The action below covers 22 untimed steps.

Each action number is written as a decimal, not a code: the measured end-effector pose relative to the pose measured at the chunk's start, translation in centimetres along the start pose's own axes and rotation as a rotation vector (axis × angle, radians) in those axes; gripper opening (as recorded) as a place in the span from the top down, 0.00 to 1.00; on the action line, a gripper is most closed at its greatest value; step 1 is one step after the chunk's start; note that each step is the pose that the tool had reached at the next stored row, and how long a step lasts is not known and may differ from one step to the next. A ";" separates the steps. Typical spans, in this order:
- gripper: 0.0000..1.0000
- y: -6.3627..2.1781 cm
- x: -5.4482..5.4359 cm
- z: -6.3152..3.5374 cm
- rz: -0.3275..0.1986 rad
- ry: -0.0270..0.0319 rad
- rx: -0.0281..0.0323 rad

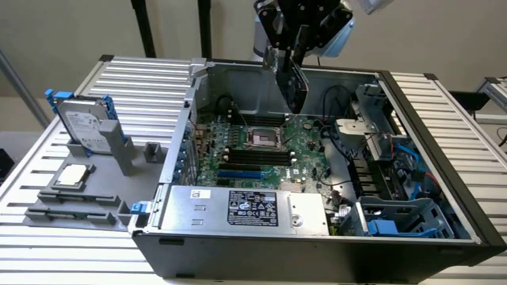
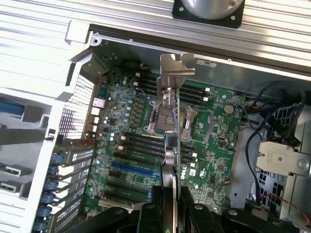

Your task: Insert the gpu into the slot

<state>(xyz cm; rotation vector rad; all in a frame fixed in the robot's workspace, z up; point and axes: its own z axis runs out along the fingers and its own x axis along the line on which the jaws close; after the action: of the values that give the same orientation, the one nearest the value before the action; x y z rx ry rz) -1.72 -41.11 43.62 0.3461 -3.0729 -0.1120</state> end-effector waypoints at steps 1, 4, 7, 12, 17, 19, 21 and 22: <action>0.74 0.00 0.0 0.00 -0.018 0.0013 0.0006; 0.74 0.00 0.0 0.01 -0.073 0.0056 0.0028; 0.74 0.00 0.0 0.02 -0.128 0.0098 0.0050; 0.74 0.00 0.0 0.04 -0.219 0.0170 0.0086; 0.74 -0.01 0.0 0.07 -0.309 0.0239 0.0121; 0.74 -0.01 0.0 0.10 -0.345 0.0266 0.0135; 0.74 -0.01 0.0 0.12 -0.382 0.0295 0.0150; 0.74 -0.01 0.0 0.14 -0.400 0.0307 0.0156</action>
<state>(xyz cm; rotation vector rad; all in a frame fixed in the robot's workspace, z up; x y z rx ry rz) -1.72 -41.11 43.47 0.9483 -2.9300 -0.0948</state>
